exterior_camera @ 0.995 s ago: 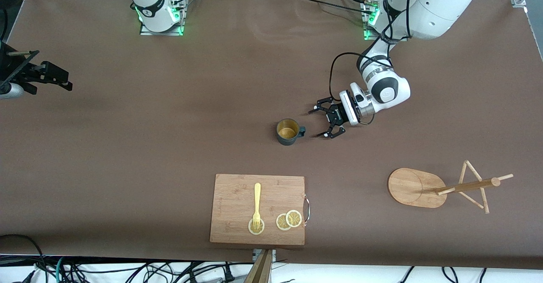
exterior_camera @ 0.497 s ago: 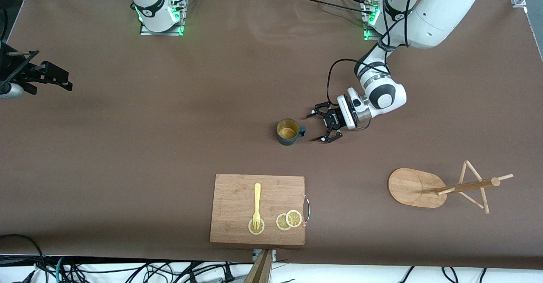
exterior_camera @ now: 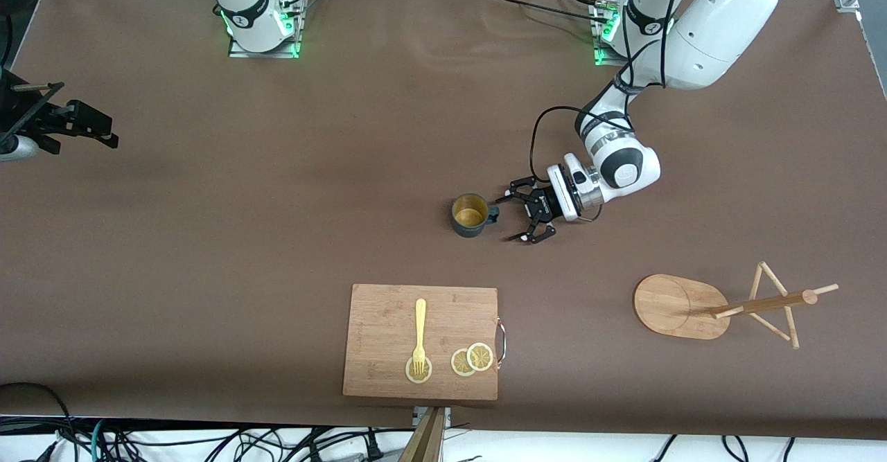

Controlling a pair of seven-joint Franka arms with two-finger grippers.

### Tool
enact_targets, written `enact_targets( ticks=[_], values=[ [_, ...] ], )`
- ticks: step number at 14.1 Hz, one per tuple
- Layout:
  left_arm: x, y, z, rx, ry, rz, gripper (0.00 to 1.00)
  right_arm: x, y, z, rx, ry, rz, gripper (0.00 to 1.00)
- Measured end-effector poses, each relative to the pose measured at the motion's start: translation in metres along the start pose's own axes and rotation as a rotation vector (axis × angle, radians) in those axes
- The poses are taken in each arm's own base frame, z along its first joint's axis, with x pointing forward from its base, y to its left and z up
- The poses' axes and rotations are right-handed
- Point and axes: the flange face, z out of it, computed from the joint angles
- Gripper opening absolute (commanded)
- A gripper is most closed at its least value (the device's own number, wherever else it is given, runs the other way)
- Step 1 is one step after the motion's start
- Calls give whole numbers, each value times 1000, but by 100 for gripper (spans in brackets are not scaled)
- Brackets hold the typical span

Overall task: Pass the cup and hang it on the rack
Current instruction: 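Close the left gripper on the teal mug's handle, then lift the mug with the left gripper toward the wooden rack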

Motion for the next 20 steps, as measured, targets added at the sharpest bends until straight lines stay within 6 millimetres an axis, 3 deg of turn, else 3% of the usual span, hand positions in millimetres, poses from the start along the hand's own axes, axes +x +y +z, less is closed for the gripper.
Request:
enact_targets(
  ticks=[7,9,13,15,16,20],
  values=[
    [-4,13,12,-29,-7,1,100,0,0,0,0,0,1,100],
    [-5,16,15,-37,-9,6,94,0,0,0,0,0,1,100],
    [-5,18,18,-42,-9,14,57,0,1,1,0,-1,2,100],
    [-5,18,18,-42,-8,22,21,0,1,1,0,-1,3,100],
    [-5,18,18,-42,-8,24,12,0,1,1,0,-1,3,100],
    [-4,17,18,-42,-7,26,0,0,1,1,0,-1,3,100]
  ],
)
